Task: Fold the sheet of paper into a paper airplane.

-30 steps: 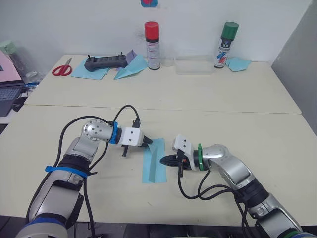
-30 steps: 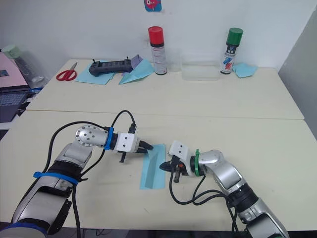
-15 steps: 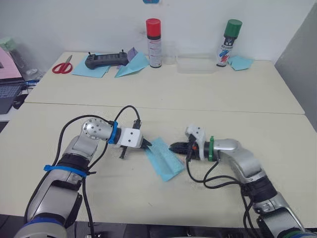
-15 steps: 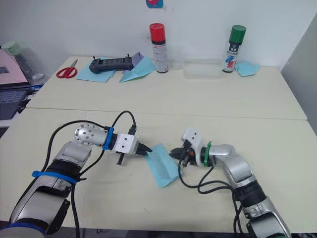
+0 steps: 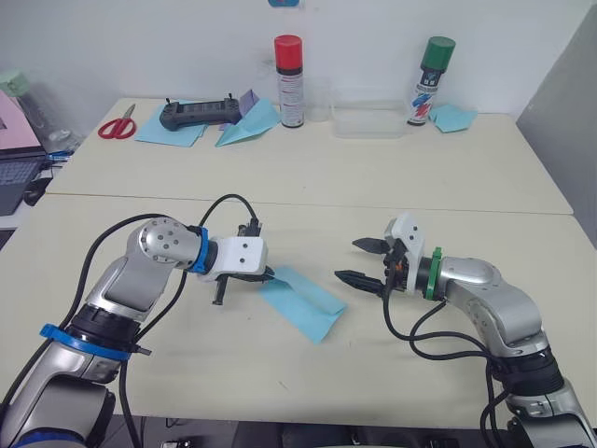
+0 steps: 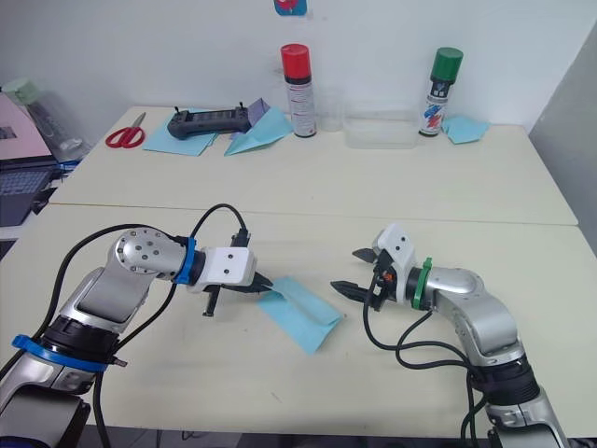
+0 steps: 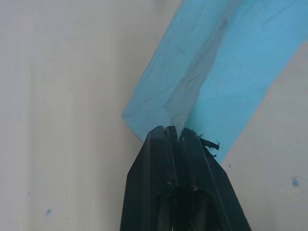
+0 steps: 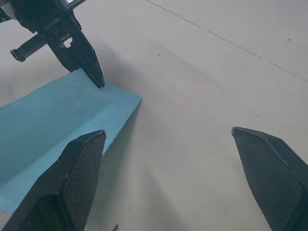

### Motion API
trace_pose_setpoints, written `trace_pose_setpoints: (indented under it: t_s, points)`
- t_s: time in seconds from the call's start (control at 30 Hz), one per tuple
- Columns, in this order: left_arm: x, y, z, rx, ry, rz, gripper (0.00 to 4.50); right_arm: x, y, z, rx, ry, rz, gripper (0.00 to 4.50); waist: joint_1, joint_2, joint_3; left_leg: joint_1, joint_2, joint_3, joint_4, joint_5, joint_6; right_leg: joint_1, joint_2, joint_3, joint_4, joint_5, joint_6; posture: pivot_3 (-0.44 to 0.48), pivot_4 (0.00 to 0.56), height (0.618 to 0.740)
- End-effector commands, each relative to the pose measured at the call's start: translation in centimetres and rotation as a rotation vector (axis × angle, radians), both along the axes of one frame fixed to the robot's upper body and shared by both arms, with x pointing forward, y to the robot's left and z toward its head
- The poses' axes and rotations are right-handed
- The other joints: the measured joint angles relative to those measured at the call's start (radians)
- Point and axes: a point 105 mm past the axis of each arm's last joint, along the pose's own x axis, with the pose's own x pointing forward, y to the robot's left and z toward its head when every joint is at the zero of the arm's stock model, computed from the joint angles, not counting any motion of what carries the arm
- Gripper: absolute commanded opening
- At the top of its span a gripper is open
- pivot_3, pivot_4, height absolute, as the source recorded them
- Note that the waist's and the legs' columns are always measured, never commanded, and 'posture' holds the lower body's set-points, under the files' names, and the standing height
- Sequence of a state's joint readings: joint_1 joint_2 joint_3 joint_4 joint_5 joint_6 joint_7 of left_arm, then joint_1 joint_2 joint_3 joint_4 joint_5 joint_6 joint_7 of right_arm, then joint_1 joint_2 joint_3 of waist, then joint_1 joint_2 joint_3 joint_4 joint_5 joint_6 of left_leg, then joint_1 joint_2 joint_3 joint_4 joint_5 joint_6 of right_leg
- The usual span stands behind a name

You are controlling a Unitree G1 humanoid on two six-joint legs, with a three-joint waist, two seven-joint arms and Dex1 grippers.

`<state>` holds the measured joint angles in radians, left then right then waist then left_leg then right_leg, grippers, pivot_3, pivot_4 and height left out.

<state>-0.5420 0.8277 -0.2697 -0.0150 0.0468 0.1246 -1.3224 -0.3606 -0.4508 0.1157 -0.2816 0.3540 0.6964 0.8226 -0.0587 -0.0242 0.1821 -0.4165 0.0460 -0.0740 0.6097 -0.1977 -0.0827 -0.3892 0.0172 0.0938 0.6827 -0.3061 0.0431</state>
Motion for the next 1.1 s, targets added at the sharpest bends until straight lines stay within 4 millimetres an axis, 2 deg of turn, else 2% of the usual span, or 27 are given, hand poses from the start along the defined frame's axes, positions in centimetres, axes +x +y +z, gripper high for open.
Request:
trace_pose_setpoints:
  t_s: [0.03, 0.37, 0.5, 0.63, 0.93, 1.1]
  points:
    - [-0.1, 0.6, 0.5, 0.039, -0.017, 0.035, 0.00, -0.3, 0.1, 1.2, 0.022, -0.053, 0.011, 4.46, -0.001, 0.000, 0.000, 0.000, 0.000, 0.000, 0.000, 0.000, 0.000, 0.000, 0.000, 0.000, 0.000, 0.000, 0.000, 0.000, 0.150, 0.740]
    - [0.6, -0.9, 1.1, 0.033, -0.136, -0.118, 0.00, -0.7, -0.1, 1.3, 0.039, -0.006, 0.047, 4.46, 0.003, 0.000, 0.000, 0.000, 0.000, 0.000, 0.000, 0.000, 0.000, 0.000, 0.000, 0.000, 0.000, 0.000, -0.001, 0.000, 0.150, 0.740]
    - [1.4, -2.7, 0.9, 0.018, -0.196, -0.267, 0.00, -2.3, 1.1, 3.1, 0.132, 0.180, 0.149, 4.46, 0.005, 0.000, 0.000, 0.000, 0.000, 0.000, 0.000, 0.000, 0.000, 0.000, 0.000, 0.000, 0.000, 0.001, -0.002, 0.000, 0.150, 0.740]
    - [2.1, -4.5, 0.7, 0.017, -0.248, -0.409, 0.00, -3.2, 2.4, 2.9, 0.127, 0.296, 0.180, 4.46, 0.007, 0.000, 0.000, 0.000, 0.000, 0.000, 0.002, 0.000, 0.000, 0.001, 0.000, 0.000, 0.001, 0.002, -0.002, 0.000, 0.150, 0.740]
    - [3.0, -6.3, 1.3, -0.049, -0.292, -0.481, 0.00, -1.9, 1.4, 2.0, 0.104, 0.295, 0.076, 4.46, 0.005, 0.000, 0.000, -0.001, -0.001, 0.000, 0.001, 0.000, 0.000, 0.000, 0.000, 0.000, 0.001, 0.002, -0.003, 0.000, 0.150, 0.740]
    - [3.0, -6.3, 1.7, -0.082, -0.294, -0.470, 1.34, -1.5, 1.1, 2.0, 0.102, 0.287, 0.053, 4.50, 0.002, 0.000, 0.000, -0.001, -0.001, 0.000, 0.001, 0.000, 0.000, 0.000, 0.000, 0.000, 0.001, 0.002, -0.003, 0.000, 0.150, 0.740]
